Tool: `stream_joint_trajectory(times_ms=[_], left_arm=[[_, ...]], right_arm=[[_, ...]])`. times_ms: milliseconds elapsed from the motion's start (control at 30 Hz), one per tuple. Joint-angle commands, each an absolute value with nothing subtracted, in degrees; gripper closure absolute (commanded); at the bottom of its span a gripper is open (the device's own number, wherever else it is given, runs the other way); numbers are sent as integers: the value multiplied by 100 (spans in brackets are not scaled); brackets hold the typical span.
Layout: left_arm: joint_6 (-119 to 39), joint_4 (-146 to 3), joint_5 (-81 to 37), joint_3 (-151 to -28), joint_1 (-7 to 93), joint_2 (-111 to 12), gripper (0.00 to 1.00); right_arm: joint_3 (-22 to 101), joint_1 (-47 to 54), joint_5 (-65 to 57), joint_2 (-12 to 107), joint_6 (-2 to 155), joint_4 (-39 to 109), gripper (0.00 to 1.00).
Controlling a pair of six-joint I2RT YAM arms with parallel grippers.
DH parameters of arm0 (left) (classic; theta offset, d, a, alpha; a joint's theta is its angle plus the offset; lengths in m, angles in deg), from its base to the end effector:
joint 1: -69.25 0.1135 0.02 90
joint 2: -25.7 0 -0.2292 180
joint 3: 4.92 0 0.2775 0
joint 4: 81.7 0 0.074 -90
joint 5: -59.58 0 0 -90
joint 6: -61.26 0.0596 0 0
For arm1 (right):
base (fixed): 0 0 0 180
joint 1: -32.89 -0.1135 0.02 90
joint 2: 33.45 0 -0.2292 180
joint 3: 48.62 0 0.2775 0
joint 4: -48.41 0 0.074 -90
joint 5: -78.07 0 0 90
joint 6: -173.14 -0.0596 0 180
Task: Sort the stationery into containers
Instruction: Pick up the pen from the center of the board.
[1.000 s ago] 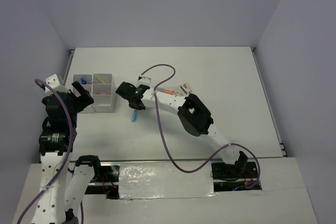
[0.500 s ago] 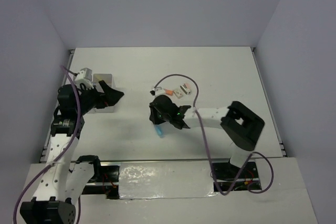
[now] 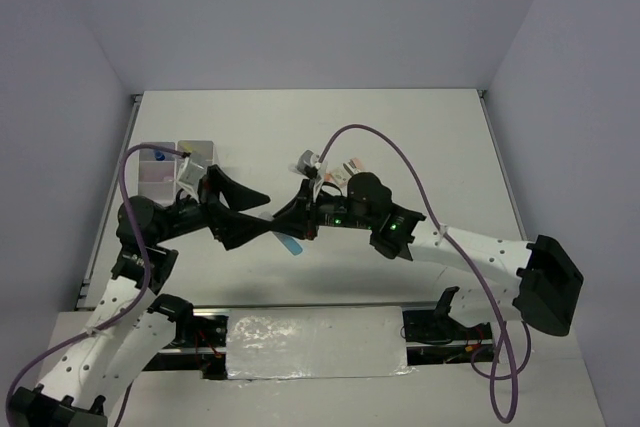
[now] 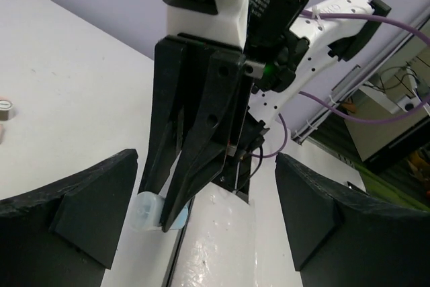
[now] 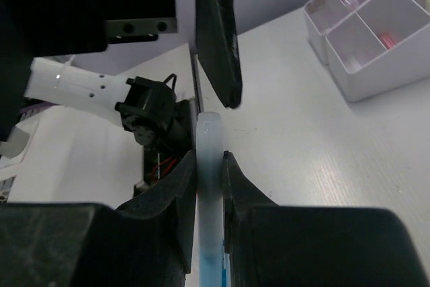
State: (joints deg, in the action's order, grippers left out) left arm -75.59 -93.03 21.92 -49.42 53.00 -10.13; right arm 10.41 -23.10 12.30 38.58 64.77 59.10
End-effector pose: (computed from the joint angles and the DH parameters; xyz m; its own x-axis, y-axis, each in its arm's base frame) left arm 0.1906 -0.1047 0.3273 -0.4212 -0.3415 -0.8402 0.8449 0.1890 -0.5004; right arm 0.1743 0.3021 0.2639 -0.3319 0.0219 -0.9431 -0.9280 0.1720 0.3306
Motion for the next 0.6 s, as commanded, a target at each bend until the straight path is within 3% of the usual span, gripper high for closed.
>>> stream_joint_trajectory(times_ms=[0, 400, 567], left_arm=[[-7656, -9972, 2294, -4879, 5098, -1033, 5], [-7603, -9963, 2258, -4940, 4913, -1121, 21], [-7471, -9805, 2241, -5089, 4772, -1191, 46]], right_arm=[[1071, -2310, 1725, 3555, 6539, 6177, 100], [1186, -2310, 1971, 3115, 6706, 5834, 100], [1274, -2310, 1945, 3168, 6706, 5798, 100]])
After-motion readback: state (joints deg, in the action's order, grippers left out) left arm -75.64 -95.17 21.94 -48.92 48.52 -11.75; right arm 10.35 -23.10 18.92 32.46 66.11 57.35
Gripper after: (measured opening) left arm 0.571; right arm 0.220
